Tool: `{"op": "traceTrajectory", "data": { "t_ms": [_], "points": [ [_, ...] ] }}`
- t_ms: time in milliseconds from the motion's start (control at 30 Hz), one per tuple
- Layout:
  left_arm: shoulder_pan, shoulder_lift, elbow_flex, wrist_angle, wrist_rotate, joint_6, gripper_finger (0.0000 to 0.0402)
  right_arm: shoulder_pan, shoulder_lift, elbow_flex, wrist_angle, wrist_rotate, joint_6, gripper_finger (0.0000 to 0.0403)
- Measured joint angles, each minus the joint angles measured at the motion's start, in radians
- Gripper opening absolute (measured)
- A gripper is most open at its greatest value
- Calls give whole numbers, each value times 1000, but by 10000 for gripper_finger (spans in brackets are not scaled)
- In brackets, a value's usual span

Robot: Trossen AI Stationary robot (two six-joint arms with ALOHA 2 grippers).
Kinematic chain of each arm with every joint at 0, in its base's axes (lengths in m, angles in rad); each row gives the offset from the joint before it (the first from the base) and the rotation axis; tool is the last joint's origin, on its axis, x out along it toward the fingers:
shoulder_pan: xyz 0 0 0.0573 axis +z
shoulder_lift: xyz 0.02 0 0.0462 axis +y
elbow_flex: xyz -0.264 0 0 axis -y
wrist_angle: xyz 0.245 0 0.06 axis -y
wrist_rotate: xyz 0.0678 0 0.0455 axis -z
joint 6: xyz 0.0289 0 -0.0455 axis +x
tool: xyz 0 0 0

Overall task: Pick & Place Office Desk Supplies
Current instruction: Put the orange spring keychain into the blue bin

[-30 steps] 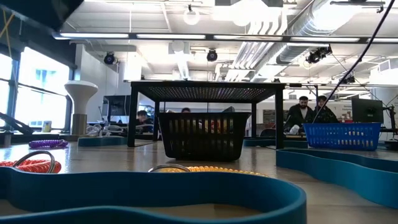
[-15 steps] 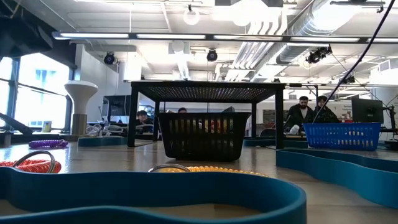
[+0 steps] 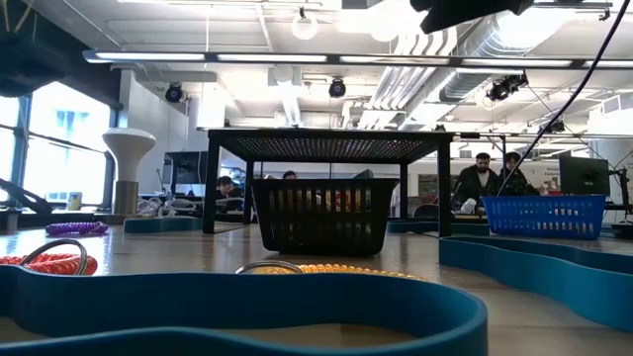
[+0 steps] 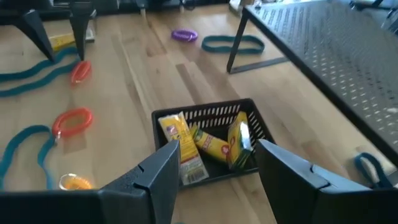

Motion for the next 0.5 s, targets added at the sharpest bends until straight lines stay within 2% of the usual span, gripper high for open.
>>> {"op": "traceTrajectory", "data": {
  "t_ms": [400,500],
  "points": [
    [10,77,-1,-9,-18,7,191,-3,0,0,3,-43,-8,197],
    [20,104,-1,-9,-21,7,191,-3,0,0,20,-82,-43,197]
  ]
}}
